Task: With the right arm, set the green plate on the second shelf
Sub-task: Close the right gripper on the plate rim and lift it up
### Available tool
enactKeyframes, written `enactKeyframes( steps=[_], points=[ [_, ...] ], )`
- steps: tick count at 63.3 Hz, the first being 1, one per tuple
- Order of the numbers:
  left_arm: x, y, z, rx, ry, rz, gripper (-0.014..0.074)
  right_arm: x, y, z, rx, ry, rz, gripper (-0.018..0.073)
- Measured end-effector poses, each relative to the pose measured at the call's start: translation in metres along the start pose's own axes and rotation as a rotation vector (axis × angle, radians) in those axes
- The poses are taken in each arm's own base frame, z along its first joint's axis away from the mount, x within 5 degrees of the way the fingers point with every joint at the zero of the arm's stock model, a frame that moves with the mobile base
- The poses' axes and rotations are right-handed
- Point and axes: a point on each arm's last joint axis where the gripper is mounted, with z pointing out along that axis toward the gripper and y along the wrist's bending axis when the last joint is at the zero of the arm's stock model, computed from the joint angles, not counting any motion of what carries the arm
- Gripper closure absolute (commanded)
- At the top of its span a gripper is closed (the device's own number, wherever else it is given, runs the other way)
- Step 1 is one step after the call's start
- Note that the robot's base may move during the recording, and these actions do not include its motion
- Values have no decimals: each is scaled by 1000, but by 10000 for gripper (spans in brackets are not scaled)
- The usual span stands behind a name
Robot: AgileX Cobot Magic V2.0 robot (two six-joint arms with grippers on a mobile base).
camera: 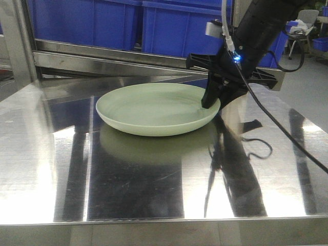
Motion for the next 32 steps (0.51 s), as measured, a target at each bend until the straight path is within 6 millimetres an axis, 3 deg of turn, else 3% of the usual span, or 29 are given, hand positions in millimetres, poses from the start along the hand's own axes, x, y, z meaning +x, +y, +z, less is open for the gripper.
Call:
enactKeyframes(
  steps=[11,32],
  points=[
    [0,0,0,0,0,0,466,-7,7,-31,7,-56,-52,505],
    [0,0,0,0,0,0,466,-9,28,-133,-9,-196,-131,505]
  ],
)
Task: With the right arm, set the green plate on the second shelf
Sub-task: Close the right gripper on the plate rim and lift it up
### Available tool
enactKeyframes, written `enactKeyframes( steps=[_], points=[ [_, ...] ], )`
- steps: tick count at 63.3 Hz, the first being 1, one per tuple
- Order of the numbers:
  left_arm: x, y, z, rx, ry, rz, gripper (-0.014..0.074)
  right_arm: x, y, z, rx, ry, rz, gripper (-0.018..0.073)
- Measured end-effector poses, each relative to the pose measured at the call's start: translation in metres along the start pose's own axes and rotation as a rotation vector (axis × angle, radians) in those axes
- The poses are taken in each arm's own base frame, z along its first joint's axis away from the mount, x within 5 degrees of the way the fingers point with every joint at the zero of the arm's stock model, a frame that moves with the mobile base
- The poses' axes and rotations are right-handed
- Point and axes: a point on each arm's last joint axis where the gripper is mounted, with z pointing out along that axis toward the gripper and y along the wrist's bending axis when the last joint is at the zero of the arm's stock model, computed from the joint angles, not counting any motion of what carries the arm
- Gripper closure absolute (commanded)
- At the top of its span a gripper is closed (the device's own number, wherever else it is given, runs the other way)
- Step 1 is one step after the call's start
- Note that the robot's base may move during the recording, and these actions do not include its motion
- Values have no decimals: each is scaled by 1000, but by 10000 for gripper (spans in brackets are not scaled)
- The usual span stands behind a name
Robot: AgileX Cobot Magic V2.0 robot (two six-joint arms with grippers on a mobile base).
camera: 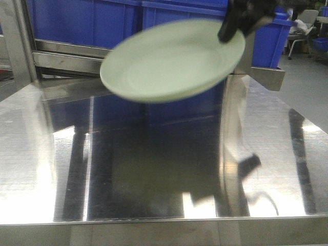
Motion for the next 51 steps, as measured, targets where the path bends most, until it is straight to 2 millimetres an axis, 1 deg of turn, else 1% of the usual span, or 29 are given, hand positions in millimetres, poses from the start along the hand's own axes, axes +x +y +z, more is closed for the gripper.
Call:
enactKeyframes(
  steps=[5,14,19,25,27,28,31,37,39,41,45,46,48,49,50,51],
  points=[
    [0,0,0,0,0,0,466,-5,1,-27,-4,-53,29,505],
    [0,0,0,0,0,0,466,-9,-9,-78,27,-133,104,505],
    [0,0,0,0,0,0,466,-5,-14,-103,56,-169,135,505],
    [0,0,0,0,0,0,466,7,-17,-125,83,-201,152,505],
    [0,0,0,0,0,0,466,14,-18,-128,88,-196,165,505],
    [0,0,0,0,0,0,466,17,-18,-133,88,-208,168,505],
    [0,0,0,0,0,0,466,29,-19,-136,90,-209,188,505],
    [0,0,0,0,0,0,466,55,-21,-150,92,-261,217,505],
    [0,0,0,0,0,0,466,65,-23,-151,96,-267,233,505],
    [0,0,0,0,0,0,466,76,-24,-158,98,-299,242,505],
    [0,0,0,0,0,0,466,96,-28,-160,113,-316,265,505],
    [0,0,0,0,0,0,466,102,-28,-164,117,-329,267,505],
    [0,0,0,0,0,0,466,111,-30,-165,127,-334,277,505],
    [0,0,0,0,0,0,466,120,-33,-163,137,-330,295,505],
    [0,0,0,0,0,0,466,125,-34,-166,144,-338,298,505],
    [0,0,0,0,0,0,466,131,-36,-164,151,-335,315,505]
  ],
)
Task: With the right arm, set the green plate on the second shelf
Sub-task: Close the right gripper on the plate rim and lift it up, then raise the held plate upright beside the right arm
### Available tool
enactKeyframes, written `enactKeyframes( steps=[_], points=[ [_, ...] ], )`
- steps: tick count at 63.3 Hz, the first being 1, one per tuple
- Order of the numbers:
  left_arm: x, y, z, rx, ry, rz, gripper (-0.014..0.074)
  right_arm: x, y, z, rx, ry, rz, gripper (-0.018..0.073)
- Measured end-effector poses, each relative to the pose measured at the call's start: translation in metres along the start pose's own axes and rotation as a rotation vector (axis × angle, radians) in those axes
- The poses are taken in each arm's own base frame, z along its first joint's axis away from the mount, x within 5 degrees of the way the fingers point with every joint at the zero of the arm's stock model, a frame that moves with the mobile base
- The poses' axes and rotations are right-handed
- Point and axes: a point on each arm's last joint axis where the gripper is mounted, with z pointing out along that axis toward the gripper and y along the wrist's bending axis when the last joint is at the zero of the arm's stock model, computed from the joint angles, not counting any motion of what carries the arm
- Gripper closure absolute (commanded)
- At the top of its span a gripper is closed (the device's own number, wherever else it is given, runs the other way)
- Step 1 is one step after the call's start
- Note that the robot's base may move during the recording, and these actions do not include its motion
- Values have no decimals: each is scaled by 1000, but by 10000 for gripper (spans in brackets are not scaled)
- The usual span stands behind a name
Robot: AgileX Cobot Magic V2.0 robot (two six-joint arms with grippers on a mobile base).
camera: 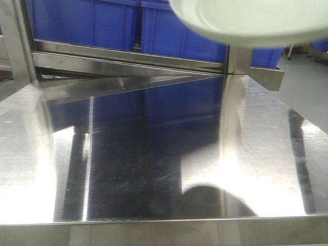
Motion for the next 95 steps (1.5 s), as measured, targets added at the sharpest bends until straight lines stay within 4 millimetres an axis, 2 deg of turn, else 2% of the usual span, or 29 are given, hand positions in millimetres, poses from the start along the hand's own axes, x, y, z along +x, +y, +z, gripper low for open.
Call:
enactKeyframes(
  steps=[6,23,34,44,52,68,79,95],
  points=[
    [0,0,0,0,0,0,466,22,-17,-9,53,-22,68,505],
    [0,0,0,0,0,0,466,65,-56,-44,188,-98,202,505],
    [0,0,0,0,0,0,466,92,-71,-60,172,-143,228,505],
    [0,0,0,0,0,0,466,111,-78,-61,103,-184,254,505],
    [0,0,0,0,0,0,466,126,-83,-53,83,-180,257,505],
    [0,0,0,0,0,0,466,135,-82,-35,-31,-257,225,505],
    [0,0,0,0,0,0,466,128,-76,-37,-115,-337,207,505],
    [0,0,0,0,0,0,466,128,-76,-37,-115,-339,205,505]
  ],
)
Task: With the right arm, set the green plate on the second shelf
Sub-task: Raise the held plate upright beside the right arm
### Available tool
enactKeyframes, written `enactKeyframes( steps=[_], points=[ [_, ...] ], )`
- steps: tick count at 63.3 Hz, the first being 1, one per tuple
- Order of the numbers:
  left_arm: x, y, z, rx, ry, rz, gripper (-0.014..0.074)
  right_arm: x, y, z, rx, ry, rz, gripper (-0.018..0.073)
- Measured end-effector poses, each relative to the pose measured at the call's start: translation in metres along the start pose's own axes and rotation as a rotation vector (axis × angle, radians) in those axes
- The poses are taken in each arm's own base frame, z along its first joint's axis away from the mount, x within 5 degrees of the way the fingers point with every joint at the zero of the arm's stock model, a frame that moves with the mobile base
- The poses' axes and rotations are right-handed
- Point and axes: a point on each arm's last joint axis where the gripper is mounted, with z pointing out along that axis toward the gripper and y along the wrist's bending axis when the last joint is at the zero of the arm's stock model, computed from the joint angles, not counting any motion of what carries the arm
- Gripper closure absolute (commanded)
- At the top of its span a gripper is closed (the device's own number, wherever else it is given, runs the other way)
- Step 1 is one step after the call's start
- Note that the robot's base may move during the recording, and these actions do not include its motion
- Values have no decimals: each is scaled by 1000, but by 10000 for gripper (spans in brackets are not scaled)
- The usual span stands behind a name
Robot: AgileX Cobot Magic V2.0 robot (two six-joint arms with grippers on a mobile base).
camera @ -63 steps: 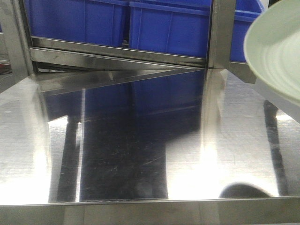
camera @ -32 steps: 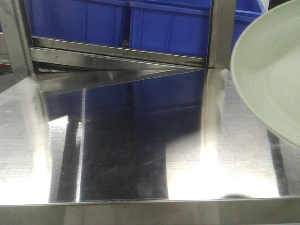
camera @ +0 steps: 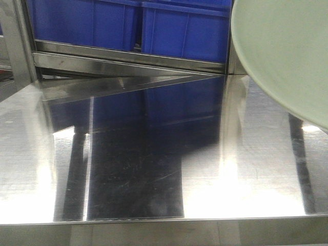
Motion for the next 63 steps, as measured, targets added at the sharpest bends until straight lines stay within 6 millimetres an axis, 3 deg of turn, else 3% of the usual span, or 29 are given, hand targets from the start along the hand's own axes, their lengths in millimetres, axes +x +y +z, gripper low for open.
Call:
enactKeyframes(
  steps=[63],
  points=[
    [0,0,0,0,0,0,466,0,0,0,4,3,0,505]
  ],
)
